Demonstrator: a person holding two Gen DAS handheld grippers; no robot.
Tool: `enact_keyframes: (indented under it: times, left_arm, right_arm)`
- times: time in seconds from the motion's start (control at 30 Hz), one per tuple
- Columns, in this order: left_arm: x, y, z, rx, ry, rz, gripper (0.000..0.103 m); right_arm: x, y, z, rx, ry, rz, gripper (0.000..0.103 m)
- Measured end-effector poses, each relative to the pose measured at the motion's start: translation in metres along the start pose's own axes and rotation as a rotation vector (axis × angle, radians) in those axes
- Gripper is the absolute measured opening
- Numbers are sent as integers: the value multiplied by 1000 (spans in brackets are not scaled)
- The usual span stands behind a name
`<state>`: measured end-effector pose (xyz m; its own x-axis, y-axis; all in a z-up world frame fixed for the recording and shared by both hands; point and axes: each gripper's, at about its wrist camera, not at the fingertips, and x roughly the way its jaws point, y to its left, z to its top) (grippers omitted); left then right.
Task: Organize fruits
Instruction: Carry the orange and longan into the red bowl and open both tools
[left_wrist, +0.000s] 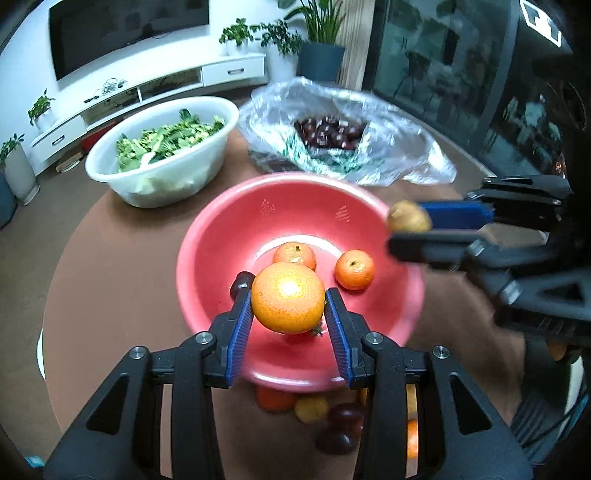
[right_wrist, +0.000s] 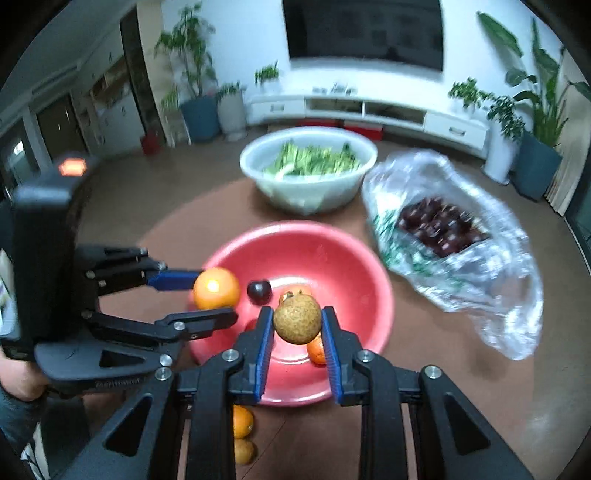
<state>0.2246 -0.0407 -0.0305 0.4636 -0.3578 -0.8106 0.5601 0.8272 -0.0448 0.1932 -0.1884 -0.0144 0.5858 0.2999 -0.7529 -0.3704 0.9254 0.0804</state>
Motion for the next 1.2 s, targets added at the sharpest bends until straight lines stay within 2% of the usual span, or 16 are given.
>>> enact_keyframes:
  times: [0.2,0.53,0.63,0.7,0.93,1.03,1.1,1.17,1.2]
  left_arm:
    - [33,3,-6,13,59,0,37]
    - [40,0,-8,31,64,-8,38]
    - [41,0,-10,33,71,-7,42]
    - [40,1,-12,28,69,-11,50]
    - [34,-1,-14,25,51,-17,52]
    - [31,-2,-15,25,45,-15,58]
    - [30,0,-17,19,42,-20,60]
    - [27,1,-18,14,34,-24,63]
    - [25,1,-19,11,28,-24,66]
  right_arm:
    - [33,6,-5,-38,79,-10,28]
    - [58,4,-11,-67,137,-46,28]
    - [61,5,-12,-73,142,-52,28]
    - [62,4,-13,-72,143,-55,28]
    - [63,4,-13,-80,140,-65,29]
    - [63,4,-13,-81,140,-67,29]
    - [63,4,-14,-82,142,-70,35]
    - [61,3,-14,-78,136,-81,45]
    - [60,3,-14,-76,131,-80,46]
